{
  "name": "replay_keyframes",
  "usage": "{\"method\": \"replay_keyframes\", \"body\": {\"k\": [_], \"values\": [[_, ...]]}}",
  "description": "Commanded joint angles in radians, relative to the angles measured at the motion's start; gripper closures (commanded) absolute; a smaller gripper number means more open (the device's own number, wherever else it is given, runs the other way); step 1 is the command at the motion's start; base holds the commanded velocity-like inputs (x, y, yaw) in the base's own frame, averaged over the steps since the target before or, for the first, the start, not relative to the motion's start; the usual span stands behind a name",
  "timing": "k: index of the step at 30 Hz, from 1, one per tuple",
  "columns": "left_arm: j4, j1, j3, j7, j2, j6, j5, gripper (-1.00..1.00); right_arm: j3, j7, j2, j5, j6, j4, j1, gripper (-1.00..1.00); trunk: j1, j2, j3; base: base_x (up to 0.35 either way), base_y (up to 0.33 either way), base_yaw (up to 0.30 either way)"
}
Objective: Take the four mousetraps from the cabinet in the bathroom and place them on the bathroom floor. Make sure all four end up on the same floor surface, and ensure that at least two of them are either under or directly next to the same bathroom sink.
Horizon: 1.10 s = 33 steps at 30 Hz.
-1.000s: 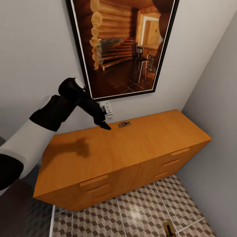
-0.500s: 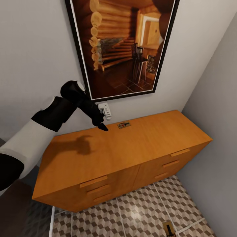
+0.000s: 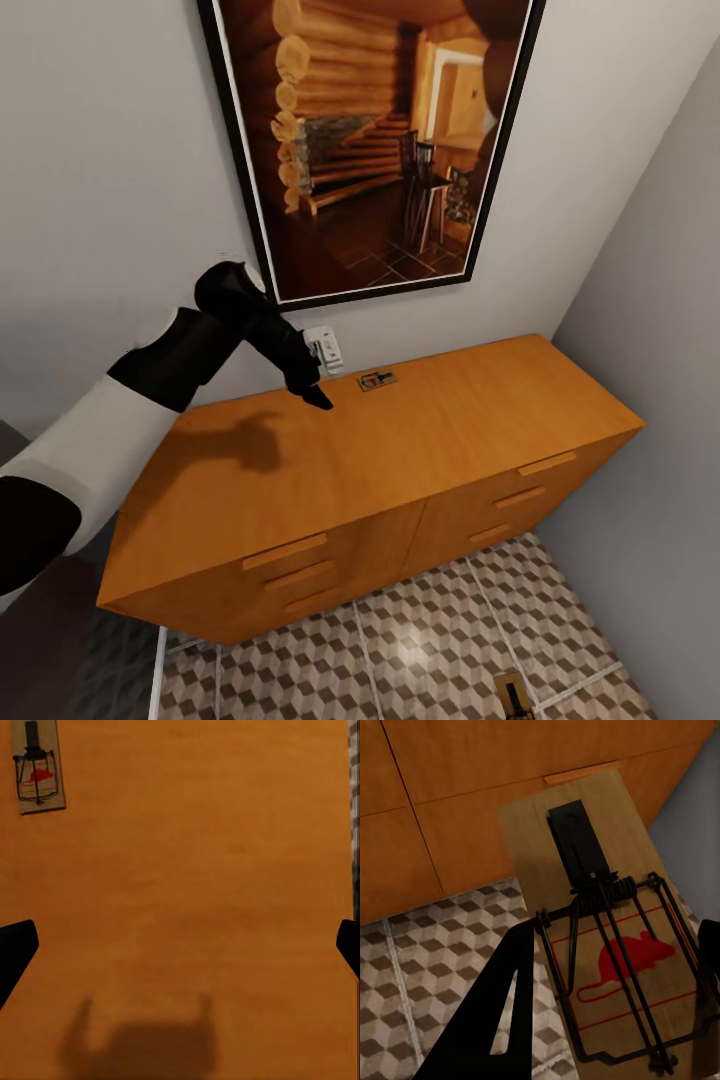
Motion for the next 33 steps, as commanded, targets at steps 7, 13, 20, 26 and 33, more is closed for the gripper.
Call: {"method": "replay_keyframes", "body": {"k": [7, 13, 20, 26, 33], "values": [[0.031, 0.017, -0.002, -0.008, -0.01, 0.011, -0.01, -1.0, 0.009, -0.004, 0.0, -0.007, -0.003, 0.001, -0.001, 1.0, 0.001, -0.002, -0.002, 0.0, 0.0, 0.0], [0.048, 0.02, 0.001, -0.007, -0.018, 0.011, -0.01, -1.0, 0.009, -0.004, 0.0, -0.007, -0.003, 0.001, -0.001, 1.0, 0.001, -0.002, -0.002, 0.0, 0.0, 0.0], [0.046, 0.02, 0.034, -0.007, -0.019, 0.01, -0.01, -1.0, 0.009, -0.004, 0.0, -0.007, -0.003, 0.001, -0.001, 1.0, 0.001, -0.002, -0.002, 0.0, 0.0, 0.0], [0.043, 0.02, 0.186, -0.007, -0.017, 0.004, -0.011, -1.0, 0.009, -0.004, 0.0, -0.007, -0.003, 0.001, -0.001, 1.0, 0.001, -0.002, -0.002, 0.0, 0.0, 0.0], [0.04, 0.02, 0.225, 0.084, -0.009, 0.003, -0.011, -1.0, 0.009, -0.004, 0.0, -0.007, -0.003, 0.001, -0.001, 1.0, 0.001, -0.002, -0.002, 0.0, 0.0, 0.0]]}}
